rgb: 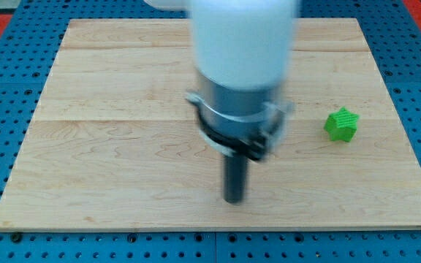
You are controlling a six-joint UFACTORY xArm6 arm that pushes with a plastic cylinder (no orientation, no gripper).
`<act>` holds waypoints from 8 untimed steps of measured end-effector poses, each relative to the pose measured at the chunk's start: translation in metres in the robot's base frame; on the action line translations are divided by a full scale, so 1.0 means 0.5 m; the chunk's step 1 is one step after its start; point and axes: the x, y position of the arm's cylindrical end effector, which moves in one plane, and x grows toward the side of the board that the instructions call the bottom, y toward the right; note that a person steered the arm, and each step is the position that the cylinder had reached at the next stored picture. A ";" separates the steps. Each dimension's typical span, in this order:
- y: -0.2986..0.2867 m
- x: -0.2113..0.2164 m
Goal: Move the green star to the blue cube
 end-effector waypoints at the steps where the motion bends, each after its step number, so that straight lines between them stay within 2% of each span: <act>1: 0.210 0.024; 2: 0.384 -0.009; 3: 0.458 -0.070; 4: 0.480 -0.143; 5: 0.469 -0.210; 6: 0.375 -0.267; 7: 0.256 -0.272; 8: 0.284 -0.249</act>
